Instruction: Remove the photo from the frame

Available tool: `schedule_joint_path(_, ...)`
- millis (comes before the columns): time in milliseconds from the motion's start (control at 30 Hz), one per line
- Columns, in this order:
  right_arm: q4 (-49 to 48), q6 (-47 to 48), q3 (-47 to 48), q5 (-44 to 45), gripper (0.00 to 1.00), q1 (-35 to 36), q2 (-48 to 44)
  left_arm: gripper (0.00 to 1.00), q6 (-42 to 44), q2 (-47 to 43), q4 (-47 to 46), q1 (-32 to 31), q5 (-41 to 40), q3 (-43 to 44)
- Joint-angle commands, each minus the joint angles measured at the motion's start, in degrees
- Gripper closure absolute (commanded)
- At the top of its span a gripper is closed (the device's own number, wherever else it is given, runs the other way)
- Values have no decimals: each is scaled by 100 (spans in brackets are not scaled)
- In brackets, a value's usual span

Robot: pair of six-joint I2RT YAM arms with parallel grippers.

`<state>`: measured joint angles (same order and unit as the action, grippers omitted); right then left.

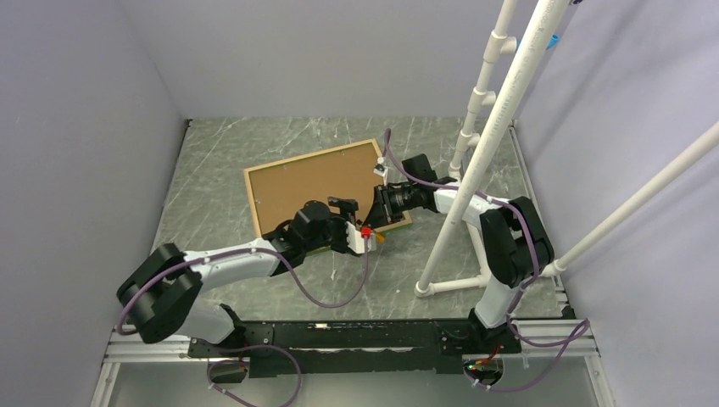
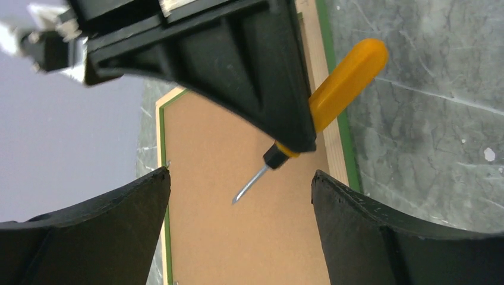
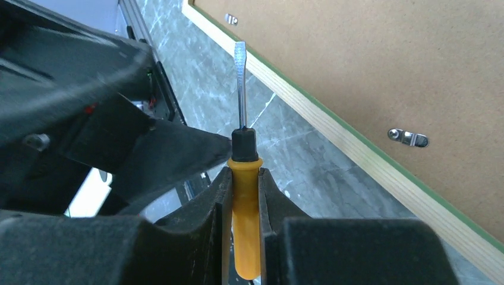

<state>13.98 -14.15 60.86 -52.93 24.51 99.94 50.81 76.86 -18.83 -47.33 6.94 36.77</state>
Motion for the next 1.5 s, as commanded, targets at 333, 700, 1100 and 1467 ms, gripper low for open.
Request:
schedule_joint_path(333, -269, -44, -212, -349, 100, 106, -487, 49, 513, 847, -387, -139, -253, 203)
schedule_joint_path(700, -764, -639, -468, 56, 51, 110, -725, 100, -110, 697, -53, -137, 43, 366)
schedule_joint_path(1100, -2654, -2398, -1057, 423, 11, -244, -1336, 100, -4124, -452, 387, -122, 323, -10)
schedule_joint_path(1467, -3458, -2710, -1193, 447, 17, 171, -1171, 100, -6861, -502, 188, 325, 701, -287)
